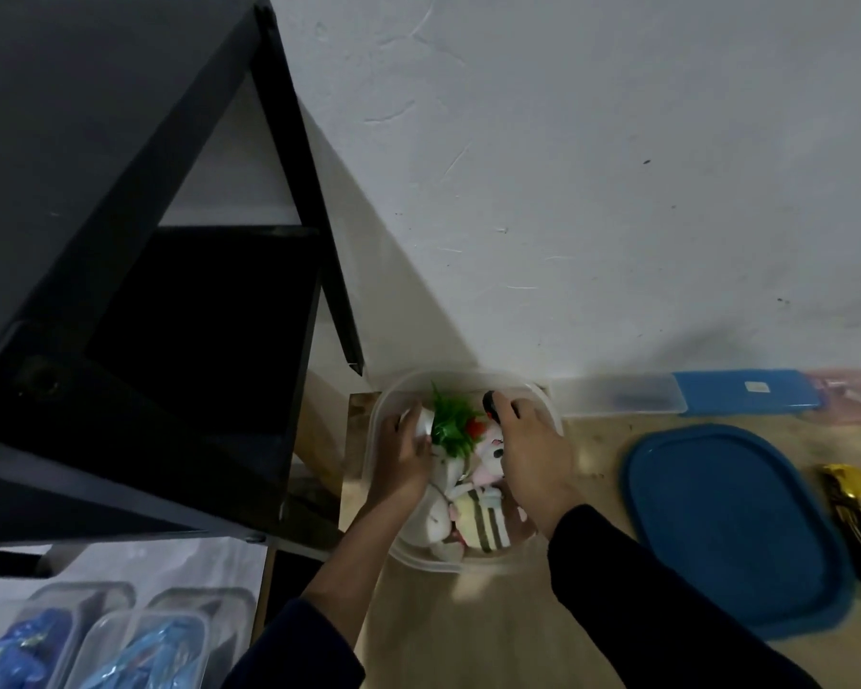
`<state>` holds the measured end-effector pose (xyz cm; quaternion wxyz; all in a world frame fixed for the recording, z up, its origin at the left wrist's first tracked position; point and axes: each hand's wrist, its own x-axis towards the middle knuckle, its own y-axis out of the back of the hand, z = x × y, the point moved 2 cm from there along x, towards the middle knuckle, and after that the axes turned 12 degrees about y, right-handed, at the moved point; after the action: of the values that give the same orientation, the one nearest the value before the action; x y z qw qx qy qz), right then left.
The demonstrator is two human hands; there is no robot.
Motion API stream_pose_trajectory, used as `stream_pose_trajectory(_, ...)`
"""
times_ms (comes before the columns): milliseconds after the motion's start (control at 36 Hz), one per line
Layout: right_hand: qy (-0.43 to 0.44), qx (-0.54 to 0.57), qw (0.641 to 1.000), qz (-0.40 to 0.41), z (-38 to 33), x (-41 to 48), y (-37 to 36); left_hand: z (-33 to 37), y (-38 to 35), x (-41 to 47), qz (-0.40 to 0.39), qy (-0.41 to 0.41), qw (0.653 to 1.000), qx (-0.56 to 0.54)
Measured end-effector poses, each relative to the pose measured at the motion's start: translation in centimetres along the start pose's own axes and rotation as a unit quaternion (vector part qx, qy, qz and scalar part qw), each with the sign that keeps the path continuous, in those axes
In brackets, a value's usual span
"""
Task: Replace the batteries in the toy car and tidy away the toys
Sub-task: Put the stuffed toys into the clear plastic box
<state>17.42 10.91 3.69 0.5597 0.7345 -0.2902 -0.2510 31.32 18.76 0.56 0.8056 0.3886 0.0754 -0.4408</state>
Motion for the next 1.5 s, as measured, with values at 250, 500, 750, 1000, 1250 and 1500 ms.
stream_pose_trajectory(250, -0.028, 0.208, 0.978, 0.014, 0.9, 1.5, -1.7, 0.1, -0.4, -0.6, -0.012, 0.010, 0.999, 0.036)
stream_pose_trajectory(500, -0.008, 0.193, 0.976, -0.096, 1.1, -0.2, -3.4, 0.3, -0.2, -1.8, -0.041, -0.043, 0.977, 0.202)
stream_pose_trajectory(750, -0.023, 0.169, 0.973, -0.153, 1.1, 0.2, -4.5, -0.5, -1.0, -1.6, -0.048, -0.040, 0.958, 0.281)
stream_pose_trajectory(1000, -0.010, 0.110, 0.976, -0.187, 0.0, -0.4, -2.1, 0.2, -0.9, -2.7, -0.070, -0.020, 0.961, 0.266)
stream_pose_trajectory(1250, -0.001, 0.118, 0.953, -0.281, 0.2, -2.3, -0.6, -0.7, -1.1, -2.6, -0.108, -0.019, 0.954, 0.279)
stream_pose_trajectory(1500, 0.004, 0.095, 0.957, -0.275, 0.0, -2.3, -1.8, -1.1, -1.2, -3.1, -0.051, -0.042, 0.952, 0.299)
